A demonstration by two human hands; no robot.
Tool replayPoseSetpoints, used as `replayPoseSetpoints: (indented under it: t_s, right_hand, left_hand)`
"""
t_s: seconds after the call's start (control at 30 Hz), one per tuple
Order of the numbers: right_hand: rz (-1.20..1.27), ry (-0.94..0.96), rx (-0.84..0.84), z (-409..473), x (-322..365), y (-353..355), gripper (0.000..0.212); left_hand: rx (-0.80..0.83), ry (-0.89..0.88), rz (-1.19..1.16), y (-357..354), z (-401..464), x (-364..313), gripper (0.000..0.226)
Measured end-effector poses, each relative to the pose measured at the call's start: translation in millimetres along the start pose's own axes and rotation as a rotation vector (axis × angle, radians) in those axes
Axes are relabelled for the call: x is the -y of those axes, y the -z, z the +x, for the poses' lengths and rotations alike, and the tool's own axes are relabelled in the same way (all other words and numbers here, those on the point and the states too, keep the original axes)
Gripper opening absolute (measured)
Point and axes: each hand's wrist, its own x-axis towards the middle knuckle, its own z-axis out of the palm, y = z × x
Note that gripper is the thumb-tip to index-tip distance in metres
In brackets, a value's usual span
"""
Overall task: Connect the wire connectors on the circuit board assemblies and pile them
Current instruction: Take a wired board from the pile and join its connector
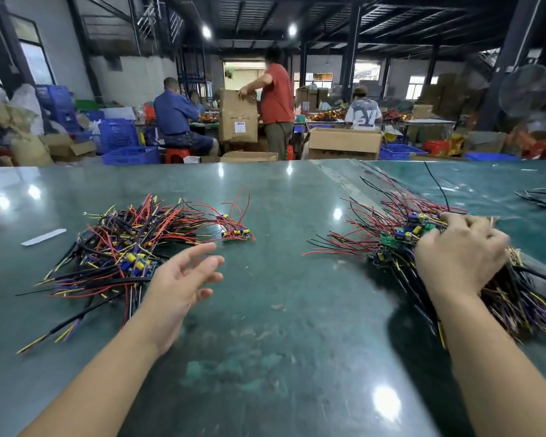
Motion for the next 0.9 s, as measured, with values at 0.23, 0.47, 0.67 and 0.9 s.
replayPoseSetpoints:
  t_s: [0.23, 0.47, 0.67, 0.9]
  right_hand:
    - [-0.073, 0.027, 0.146, -1, -3, -8, 0.033]
    - [-0.155, -0.013, 0.205, -1, -2, -10, 0.042]
    - [0.11, 0.36, 0.112, -32, 32, -13, 0.028]
    - [0.44, 0.674, 0.626, -108, 66, -25, 0.019]
  left_hand:
    - [-0.188, -0.136, 0.025, 14, 13, 2, 0.021]
    - [-0.621, -0.286, 0.401, 40, 24, 0, 0.034]
    - [-0.431, -0.094, 1.106, 48, 26, 5, 0.047]
    - [-0.359, 0.022, 1.403, 45, 19, 4, 0.019]
